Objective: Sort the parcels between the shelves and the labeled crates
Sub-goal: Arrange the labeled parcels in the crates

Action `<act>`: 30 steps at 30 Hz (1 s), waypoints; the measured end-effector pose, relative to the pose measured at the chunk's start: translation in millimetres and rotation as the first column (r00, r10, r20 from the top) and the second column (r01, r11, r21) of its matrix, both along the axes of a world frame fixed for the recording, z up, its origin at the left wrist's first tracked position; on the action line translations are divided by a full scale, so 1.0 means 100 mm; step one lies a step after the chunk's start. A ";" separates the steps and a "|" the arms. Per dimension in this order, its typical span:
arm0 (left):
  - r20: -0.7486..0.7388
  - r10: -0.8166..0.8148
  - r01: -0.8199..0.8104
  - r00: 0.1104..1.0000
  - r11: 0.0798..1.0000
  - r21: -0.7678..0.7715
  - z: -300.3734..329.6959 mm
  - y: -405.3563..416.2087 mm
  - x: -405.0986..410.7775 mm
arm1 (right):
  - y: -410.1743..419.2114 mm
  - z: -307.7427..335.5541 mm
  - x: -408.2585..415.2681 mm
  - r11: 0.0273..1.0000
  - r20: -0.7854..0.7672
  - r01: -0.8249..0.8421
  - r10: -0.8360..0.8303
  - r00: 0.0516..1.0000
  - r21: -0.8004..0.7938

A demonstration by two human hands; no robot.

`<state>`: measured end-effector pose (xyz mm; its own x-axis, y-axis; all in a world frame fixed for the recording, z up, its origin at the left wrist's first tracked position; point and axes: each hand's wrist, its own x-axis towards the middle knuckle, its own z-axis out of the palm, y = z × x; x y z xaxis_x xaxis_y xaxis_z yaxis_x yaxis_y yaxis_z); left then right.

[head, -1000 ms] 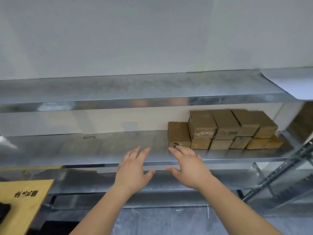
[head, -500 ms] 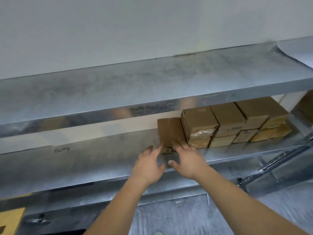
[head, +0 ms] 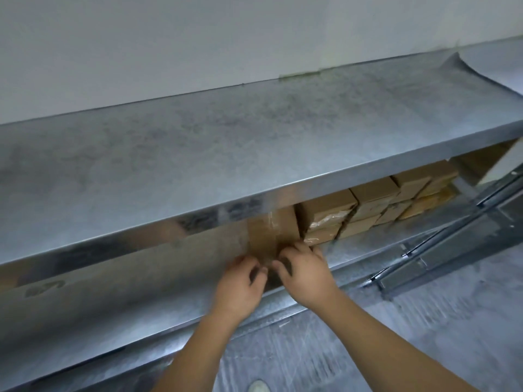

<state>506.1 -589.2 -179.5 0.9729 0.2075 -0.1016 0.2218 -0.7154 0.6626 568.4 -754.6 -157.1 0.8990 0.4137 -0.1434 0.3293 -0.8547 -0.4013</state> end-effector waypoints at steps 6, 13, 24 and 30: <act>0.005 0.150 -0.150 0.989 0.989 -0.010 0.02 0.00 -0.14 | -0.02 0.04 -0.09 0.982 -0.048 0.123 -0.117 0.992 0.142; -0.095 0.218 -0.222 0.971 0.974 -0.034 0.16 0.08 -0.12 | -0.07 0.13 0.00 0.954 -0.113 0.139 -0.112 0.987 0.266; 0.112 0.253 -0.216 0.961 0.938 -0.270 0.38 -0.11 -0.47 | -0.38 0.12 -0.03 0.862 -0.209 0.000 0.124 0.970 0.507; 0.167 0.423 -0.338 0.891 0.861 -0.380 0.62 -0.46 -0.71 | -0.64 0.24 -0.15 0.761 -0.228 -0.022 0.221 0.948 0.649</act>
